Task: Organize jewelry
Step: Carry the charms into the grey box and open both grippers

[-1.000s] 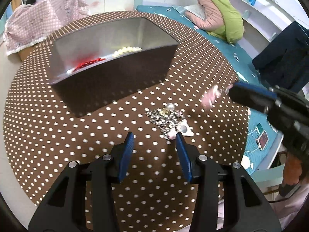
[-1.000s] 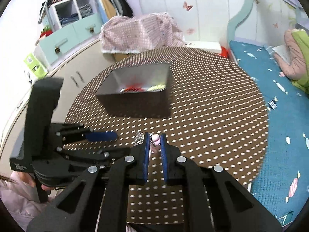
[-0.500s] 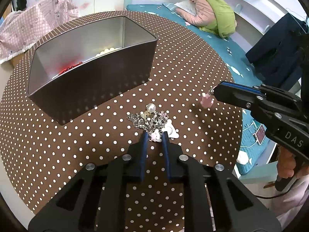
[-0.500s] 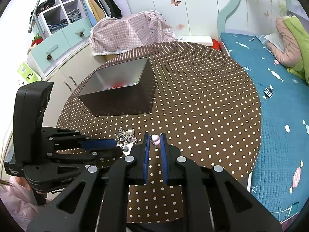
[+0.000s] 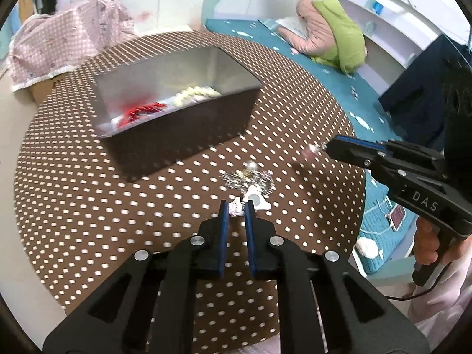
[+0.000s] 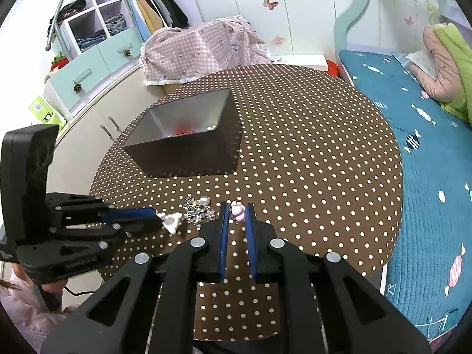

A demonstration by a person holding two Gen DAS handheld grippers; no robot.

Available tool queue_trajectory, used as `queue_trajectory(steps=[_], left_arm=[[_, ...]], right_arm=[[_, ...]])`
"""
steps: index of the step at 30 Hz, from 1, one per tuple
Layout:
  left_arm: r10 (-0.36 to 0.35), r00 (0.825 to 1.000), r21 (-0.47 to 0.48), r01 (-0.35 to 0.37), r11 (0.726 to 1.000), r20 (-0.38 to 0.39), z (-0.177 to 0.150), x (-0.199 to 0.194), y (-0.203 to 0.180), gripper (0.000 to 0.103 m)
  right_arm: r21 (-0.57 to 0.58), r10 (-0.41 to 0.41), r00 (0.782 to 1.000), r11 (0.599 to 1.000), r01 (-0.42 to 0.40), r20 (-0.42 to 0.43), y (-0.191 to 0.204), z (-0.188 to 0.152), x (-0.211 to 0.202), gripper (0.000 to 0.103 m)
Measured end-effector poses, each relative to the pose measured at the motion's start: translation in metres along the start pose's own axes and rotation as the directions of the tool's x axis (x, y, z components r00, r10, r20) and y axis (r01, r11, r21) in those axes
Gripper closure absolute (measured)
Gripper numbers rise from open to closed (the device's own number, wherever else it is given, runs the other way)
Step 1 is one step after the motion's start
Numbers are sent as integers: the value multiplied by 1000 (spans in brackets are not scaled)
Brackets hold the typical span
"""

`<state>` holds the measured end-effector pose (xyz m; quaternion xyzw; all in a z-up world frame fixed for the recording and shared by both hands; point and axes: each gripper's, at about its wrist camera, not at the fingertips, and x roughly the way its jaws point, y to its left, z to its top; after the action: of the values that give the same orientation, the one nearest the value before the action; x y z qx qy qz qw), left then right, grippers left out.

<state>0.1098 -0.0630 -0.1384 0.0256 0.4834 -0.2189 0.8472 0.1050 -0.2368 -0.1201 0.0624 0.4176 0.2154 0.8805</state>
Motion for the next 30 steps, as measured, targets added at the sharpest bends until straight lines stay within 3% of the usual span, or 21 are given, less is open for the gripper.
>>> queue_trajectory(steps=[14,22,24,26,30], left_arm=[[74,982,-82,-61,995,173,37,-48,40,92],[108,975,-112,-88,990,192,65,-43,63,90],[119,980,-116,-101,988,162,66,-37,65,73],[126,980,-124,-106,987,157,65,-35,67,69],[127,982,-135,-108,985,139,61,-31,71,69]], right_arm=[[-118,19,995,993,-7,98,36,54,-3,93],[-173,51,994,984,-34,95,53,88,25,93],[-175,28,996,984,-12,87,55,91,32,89],[-164,6,997,986,6,72,53,90,37,64],[-141,-2,998,990,10,61,46,84,35,63]])
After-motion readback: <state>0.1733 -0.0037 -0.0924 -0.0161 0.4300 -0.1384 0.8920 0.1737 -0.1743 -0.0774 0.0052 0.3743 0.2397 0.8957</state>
